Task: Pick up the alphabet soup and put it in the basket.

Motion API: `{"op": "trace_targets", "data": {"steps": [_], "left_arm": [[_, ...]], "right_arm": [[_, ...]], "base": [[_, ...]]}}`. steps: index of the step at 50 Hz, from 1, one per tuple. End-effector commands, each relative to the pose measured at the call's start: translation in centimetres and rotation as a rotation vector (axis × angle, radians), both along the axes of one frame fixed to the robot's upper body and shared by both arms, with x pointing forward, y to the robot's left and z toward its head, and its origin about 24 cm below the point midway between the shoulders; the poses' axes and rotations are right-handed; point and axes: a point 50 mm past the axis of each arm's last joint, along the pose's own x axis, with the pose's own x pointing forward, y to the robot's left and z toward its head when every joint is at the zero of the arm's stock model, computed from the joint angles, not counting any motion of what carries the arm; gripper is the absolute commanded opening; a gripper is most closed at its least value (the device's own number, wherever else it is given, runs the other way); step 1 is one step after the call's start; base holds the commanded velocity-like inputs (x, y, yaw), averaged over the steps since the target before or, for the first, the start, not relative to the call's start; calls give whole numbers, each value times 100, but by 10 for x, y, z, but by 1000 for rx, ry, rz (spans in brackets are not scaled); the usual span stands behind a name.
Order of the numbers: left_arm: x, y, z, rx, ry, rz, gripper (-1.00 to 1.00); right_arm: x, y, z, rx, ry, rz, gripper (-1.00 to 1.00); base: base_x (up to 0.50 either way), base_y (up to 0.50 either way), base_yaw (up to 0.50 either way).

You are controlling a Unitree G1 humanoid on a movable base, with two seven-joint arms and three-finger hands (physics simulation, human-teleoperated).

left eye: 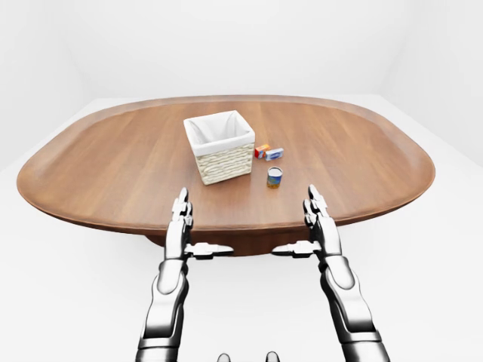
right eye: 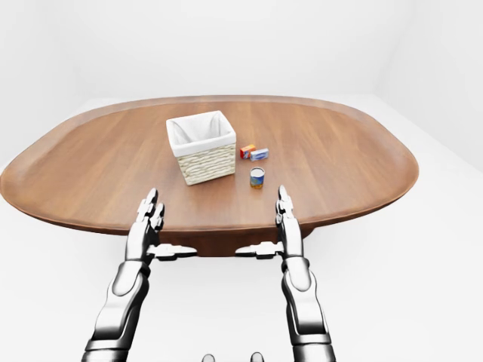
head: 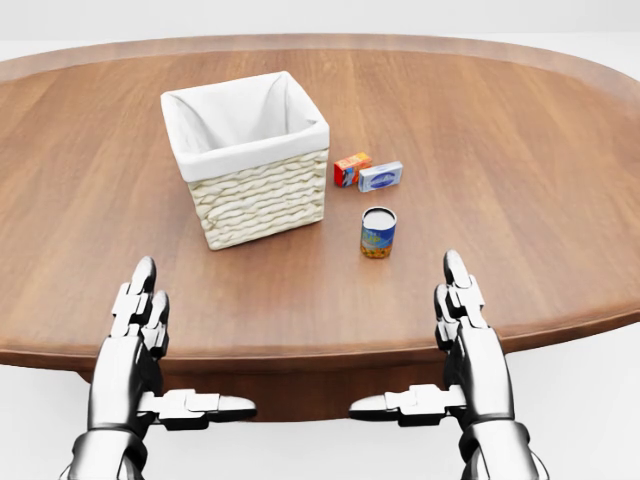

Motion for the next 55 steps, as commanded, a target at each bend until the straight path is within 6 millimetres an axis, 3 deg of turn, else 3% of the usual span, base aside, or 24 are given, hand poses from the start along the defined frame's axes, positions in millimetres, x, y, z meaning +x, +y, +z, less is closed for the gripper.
{"op": "trace_targets", "data": {"steps": [1,14,21,30,37,55], "left_arm": [[12,10,-9,-12,42,11,100],[3,18,4,-62,2,37,100],[-26,34,38,-116,-149,93,100],[-41,46,54,-132,-199,116,100],[-65,48,71,-136,-270,115,100],[-91,45,82,-135,-312,96,100]], "right_arm": [[4,-2,-5,-3,28,26,100],[14,-6,-12,15,75,12,100],[16,-8,-12,35,84,11,100],[17,-13,-10,43,84,0,100],[17,-12,-10,45,84,1,100],[17,-12,-10,49,84,3,100]], "base": [[0,0,0],[0,0,0],[0,0,0],[0,0,0],[0,0,0],[13,0,0]]}}
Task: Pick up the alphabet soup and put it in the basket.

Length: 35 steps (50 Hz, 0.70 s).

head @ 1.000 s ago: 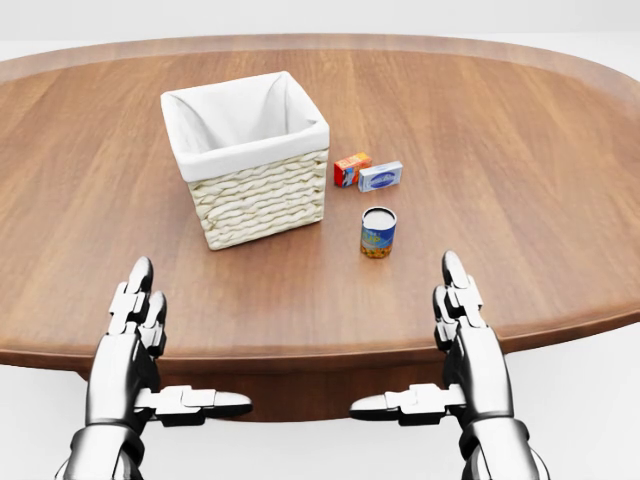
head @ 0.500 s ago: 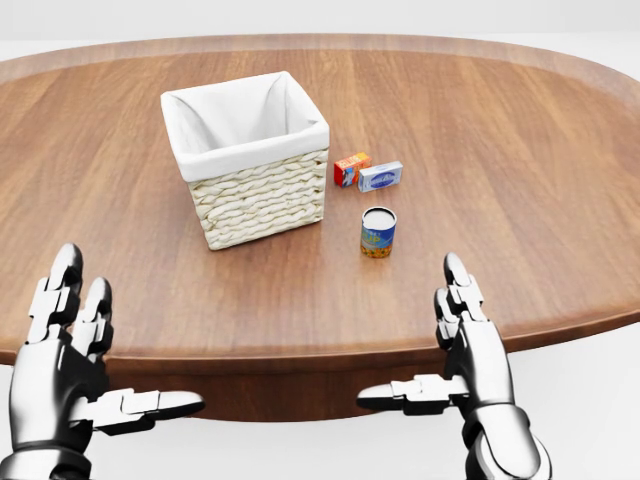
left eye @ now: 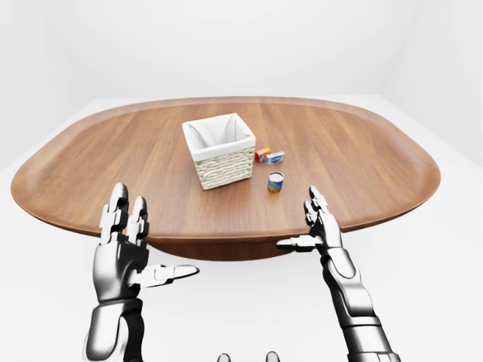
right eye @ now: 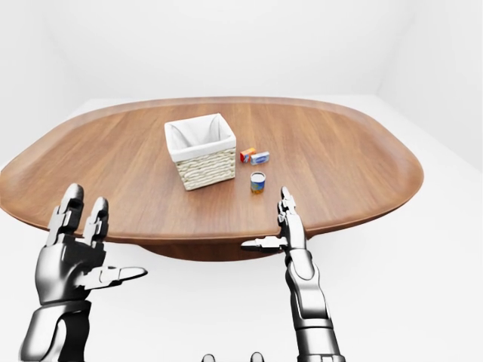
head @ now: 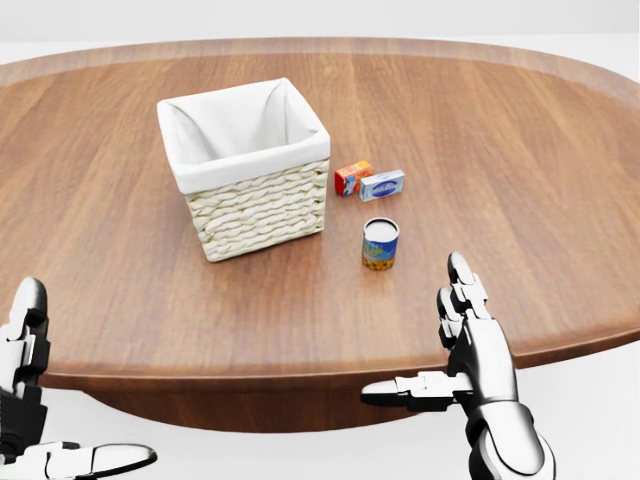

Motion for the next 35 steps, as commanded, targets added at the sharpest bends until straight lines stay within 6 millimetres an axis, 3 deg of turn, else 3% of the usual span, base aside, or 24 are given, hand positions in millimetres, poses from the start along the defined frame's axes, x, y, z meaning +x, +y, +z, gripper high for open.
{"op": "trace_targets", "data": {"steps": [1,35], "left_arm": [[-16,0,10,6,-36,-2,100],[-24,-4,11,12,-42,-21,100]], "right_arm": [[0,0,0,3,0,1,100],[-1,1,1,2,-4,6,100]], "base": [[25,0,0],[30,0,0]]}}
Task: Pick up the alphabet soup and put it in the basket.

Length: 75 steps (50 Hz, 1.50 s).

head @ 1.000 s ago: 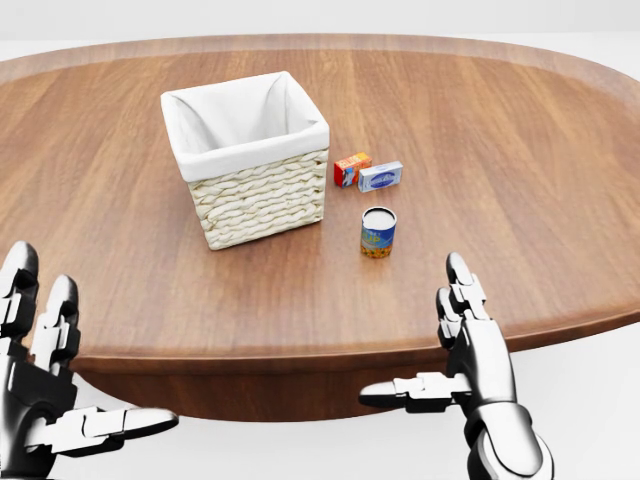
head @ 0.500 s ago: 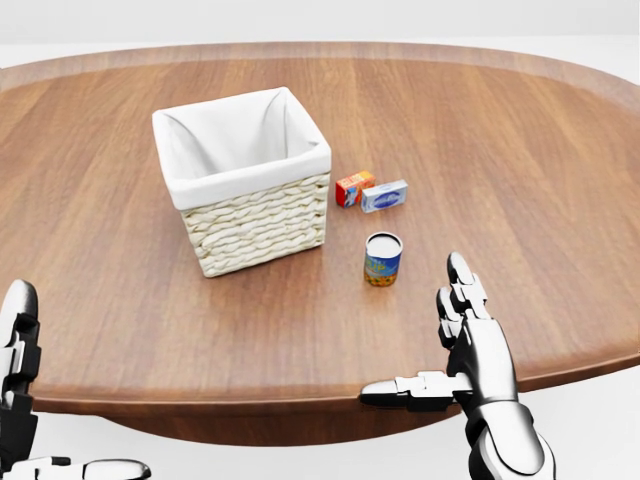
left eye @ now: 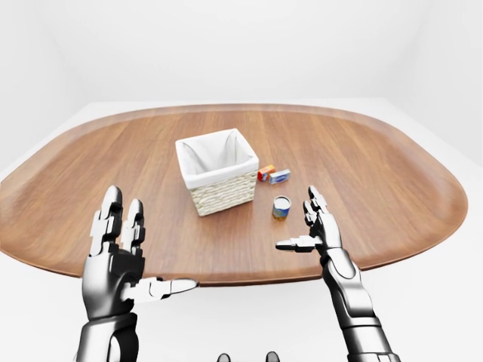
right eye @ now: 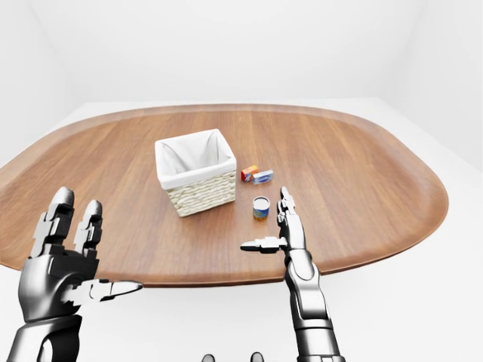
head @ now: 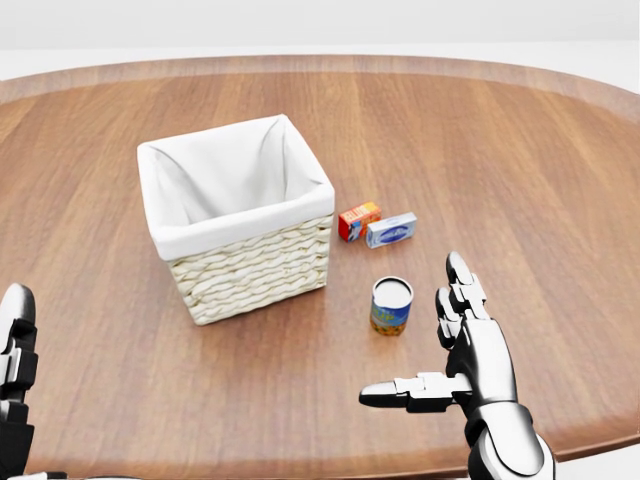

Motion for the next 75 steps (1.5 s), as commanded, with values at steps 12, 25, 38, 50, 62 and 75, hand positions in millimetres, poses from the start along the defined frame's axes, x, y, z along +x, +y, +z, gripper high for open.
{"op": "trace_targets", "data": {"steps": [12,25,38,50,62,75], "left_arm": [[-5,-3,1,5,-6,-12,100],[-5,-3,1,4,-4,-15,100],[-5,-3,1,5,-4,-18,100],[-2,-4,0,4,5,-27,100],[-3,-6,-1,5,6,-38,100],[1,-8,-4,8,17,-47,100]], "right_arm": [[-1,0,1,0,-3,0,100],[-1,1,0,-2,-3,1,100],[1,2,-2,-10,-6,0,100],[9,3,-15,-29,1,-4,100],[20,0,-36,-70,108,-20,100],[25,-2,-56,-88,224,-26,100]], "base": [[31,0,0],[30,0,0],[30,0,0],[0,0,0],[0,0,0],[0,0,0]]}}
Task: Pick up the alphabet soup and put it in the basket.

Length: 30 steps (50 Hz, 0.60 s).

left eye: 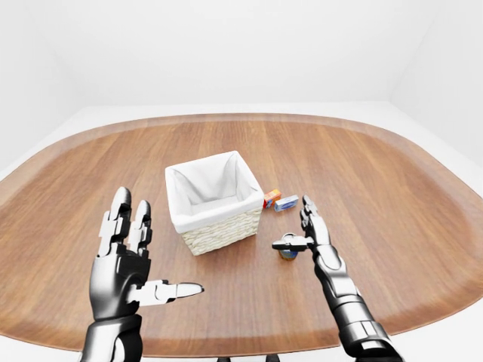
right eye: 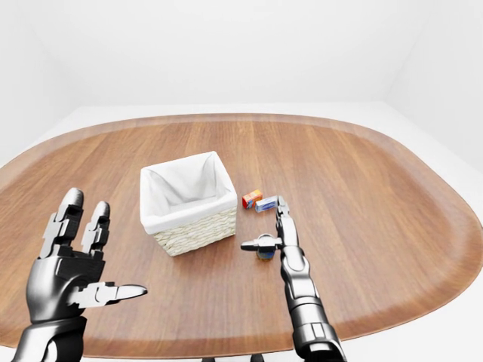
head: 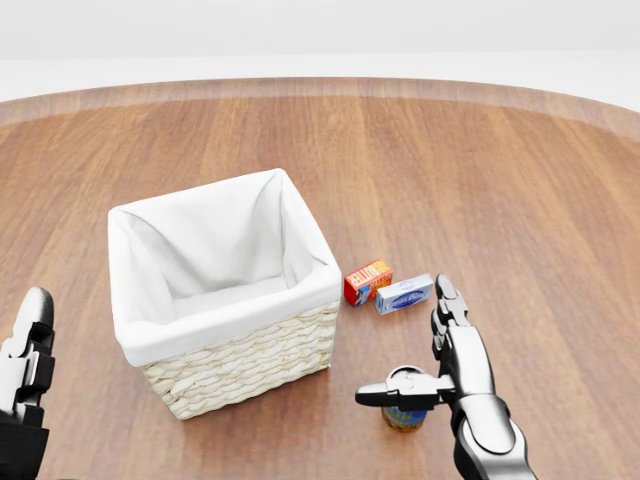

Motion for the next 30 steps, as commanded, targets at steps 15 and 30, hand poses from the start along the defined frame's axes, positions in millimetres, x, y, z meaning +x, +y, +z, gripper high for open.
{"op": "trace_targets", "data": {"steps": [15,30], "left_arm": [[-1,-3,-1,3,5,-11,100],[0,-5,-2,6,7,-21,100]], "right_arm": [[3,-4,-39,-50,242,-24,100],[3,3,-56,-81,418,-20,100]], "base": [[0,0,0],[0,0,0]]}}
